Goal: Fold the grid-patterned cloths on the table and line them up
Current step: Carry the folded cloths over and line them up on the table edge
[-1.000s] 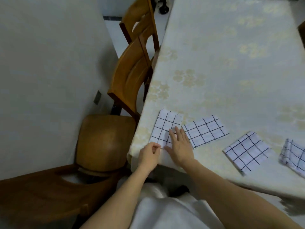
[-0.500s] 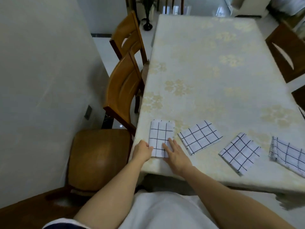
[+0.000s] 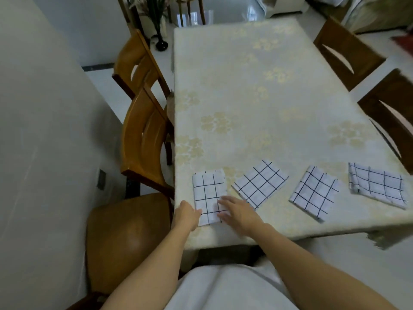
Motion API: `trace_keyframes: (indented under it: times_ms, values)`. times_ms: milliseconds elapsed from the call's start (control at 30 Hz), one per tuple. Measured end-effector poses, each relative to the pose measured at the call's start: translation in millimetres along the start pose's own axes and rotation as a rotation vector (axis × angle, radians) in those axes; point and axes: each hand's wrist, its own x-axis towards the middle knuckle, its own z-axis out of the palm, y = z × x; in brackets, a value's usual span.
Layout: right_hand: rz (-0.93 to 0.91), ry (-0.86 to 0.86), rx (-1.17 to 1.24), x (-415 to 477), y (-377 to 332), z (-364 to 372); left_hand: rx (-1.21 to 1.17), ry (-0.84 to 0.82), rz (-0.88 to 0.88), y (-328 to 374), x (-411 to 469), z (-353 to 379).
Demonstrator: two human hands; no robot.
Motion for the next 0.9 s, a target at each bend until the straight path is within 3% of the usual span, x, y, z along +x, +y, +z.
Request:
trace_keyframes:
  times_ms: [67,133,200,333,467,700,900]
  values:
    - [0.040,0.152,0.018,-2.9,14.6,-21.3,0.093,0.025,0.002,14.1,0.8,-6.2]
    - [0.132,0.240,-0.057,-5.8,36.3,-36.1,0.122,0.120,0.111,39.3,-2.7,-7.3]
    - [0.213,0.207,-0.134,-10.6,56.4,-42.2,0.080,0.157,0.268,69.9,-6.4,1.1]
    - [0.180,0.092,-0.210,-27.0,82.3,-33.0,0.168,0.032,0.470,125.4,-1.6,32.5]
    - [0.071,0.102,-0.262,-40.7,108.8,-32.0,0.290,-0.004,0.408,154.1,6.0,64.0]
    - [-0.033,0.021,-0.249,-49.6,142.7,-44.6,0.209,0.015,0.222,160.5,-5.8,90.5]
    - [-0.129,0.006,-0.278,-45.1,139.5,-46.1,-0.013,0.086,0.097,134.7,-28.0,96.0]
